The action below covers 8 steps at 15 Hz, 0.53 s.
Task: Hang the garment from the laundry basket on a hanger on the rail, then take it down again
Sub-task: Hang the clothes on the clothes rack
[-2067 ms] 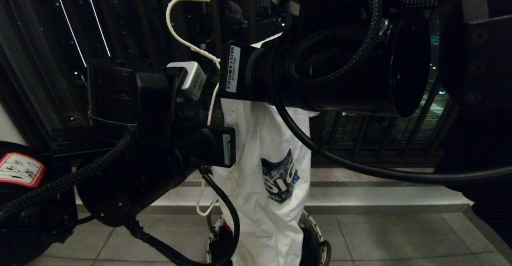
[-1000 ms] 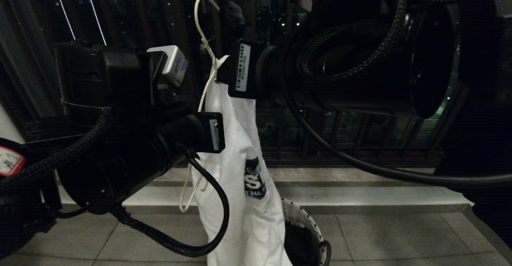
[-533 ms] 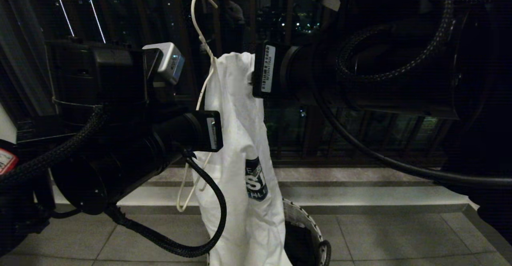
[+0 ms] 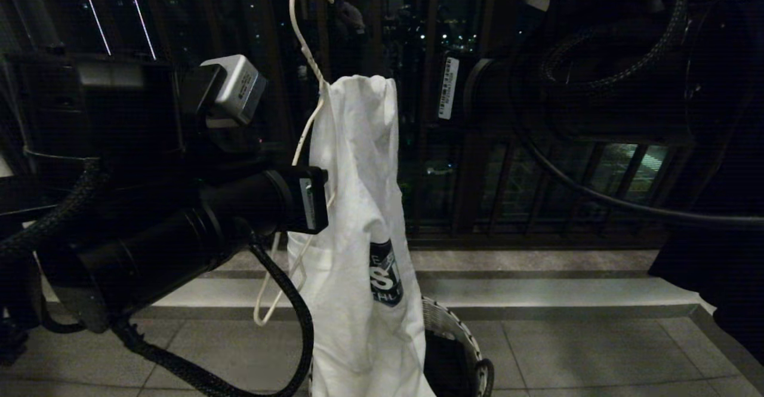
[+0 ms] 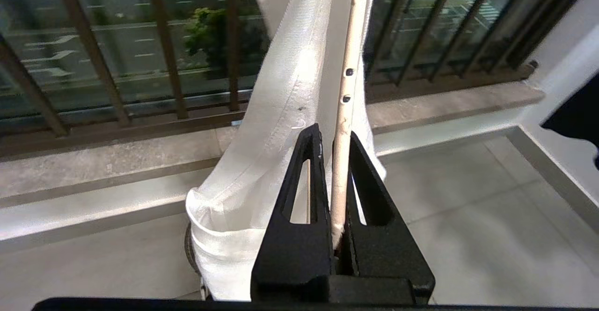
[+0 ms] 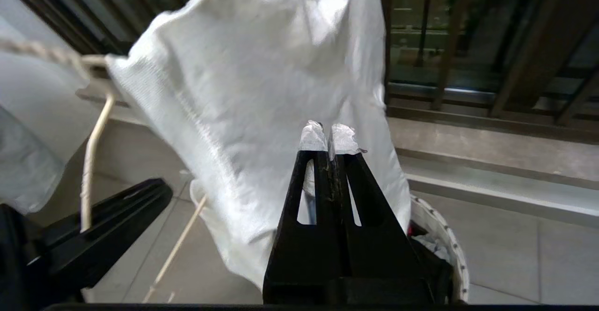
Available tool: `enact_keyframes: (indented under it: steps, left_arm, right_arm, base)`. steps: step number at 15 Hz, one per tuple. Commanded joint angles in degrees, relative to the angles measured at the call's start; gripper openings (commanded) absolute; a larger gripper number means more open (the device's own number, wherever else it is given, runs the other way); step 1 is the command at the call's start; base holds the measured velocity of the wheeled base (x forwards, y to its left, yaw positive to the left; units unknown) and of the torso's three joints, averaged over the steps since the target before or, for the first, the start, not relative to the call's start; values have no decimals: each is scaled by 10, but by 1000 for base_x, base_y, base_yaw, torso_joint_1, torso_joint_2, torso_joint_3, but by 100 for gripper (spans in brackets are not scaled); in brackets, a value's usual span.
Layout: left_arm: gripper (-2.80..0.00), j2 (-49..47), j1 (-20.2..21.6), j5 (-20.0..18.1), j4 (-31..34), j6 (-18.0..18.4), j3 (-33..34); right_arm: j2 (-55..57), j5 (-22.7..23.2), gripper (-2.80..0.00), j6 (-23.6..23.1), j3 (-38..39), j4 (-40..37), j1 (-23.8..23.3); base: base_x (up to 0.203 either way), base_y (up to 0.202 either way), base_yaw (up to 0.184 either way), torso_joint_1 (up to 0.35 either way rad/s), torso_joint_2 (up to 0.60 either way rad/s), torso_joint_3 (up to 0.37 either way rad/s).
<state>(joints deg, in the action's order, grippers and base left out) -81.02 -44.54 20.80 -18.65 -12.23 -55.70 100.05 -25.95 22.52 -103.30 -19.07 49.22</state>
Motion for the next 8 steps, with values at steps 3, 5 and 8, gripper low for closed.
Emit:
enact_keyframes:
  steps: [3,5,8]
  left_arm:
    - [-280,28,-5,-44,0,5,22]
    - [-280,45,-5,-79,3,5,34]
    - [-280,55,-6,-108,5,8,45]
  right_arm:
    - [-28,-1,-280,-5,17,-28,-13]
    - [-45,1,-280,-38,31,-38,-27]
    - [-63,11,-280,-128,43,-44,-36]
  base:
    - [0,0,0,0,0,0]
    - [0,0,0,0,0,0]
    - [0,0,0,0,0,0]
